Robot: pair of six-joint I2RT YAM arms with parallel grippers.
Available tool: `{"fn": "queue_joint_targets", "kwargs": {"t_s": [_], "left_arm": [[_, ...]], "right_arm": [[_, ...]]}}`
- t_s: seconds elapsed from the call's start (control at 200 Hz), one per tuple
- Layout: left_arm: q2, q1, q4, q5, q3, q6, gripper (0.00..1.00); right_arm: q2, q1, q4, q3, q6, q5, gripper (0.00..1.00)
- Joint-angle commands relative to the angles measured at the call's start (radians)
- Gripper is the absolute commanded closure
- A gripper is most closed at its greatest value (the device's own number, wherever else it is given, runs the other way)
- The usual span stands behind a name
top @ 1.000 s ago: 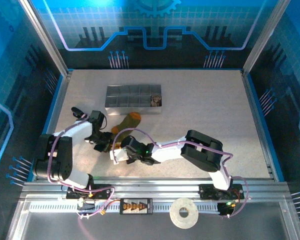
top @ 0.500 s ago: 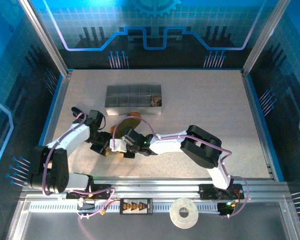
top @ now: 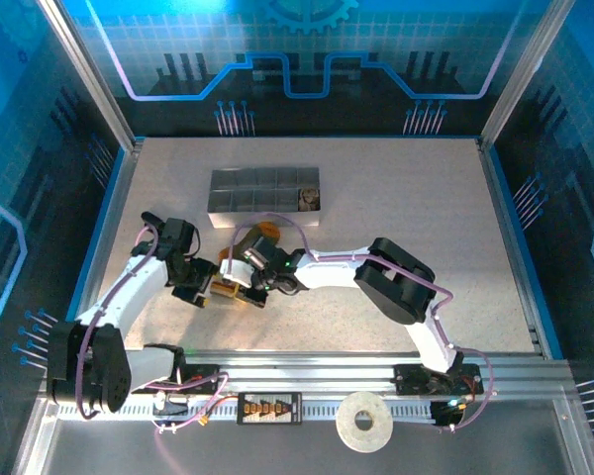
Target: Roll the socks
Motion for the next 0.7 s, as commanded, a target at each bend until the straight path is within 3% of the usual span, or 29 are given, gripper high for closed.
{"fn": "queue_joint_targets", "kwargs": {"t_s": [0.0,0.49,0.695], "left_arm": [[-0.012,0.003,0.091,0.086,-0.047,0.030,0.46],[0.064,-0.017,0.222,0.106,-0.121,0.030,0.51],[0.115,-0.023,0.232,0.063,-0.124,0.038,0.61]], "right_arm": [[0.125,-0.031,-0.241,-0.040,0.083,-0.037,1.00],[0.229,-0.103,-0.399,0.130,0.177,-0.193,1.00],[0.269,-0.129,-0.435,0.154,0.230,-0.228,1.00]]}}
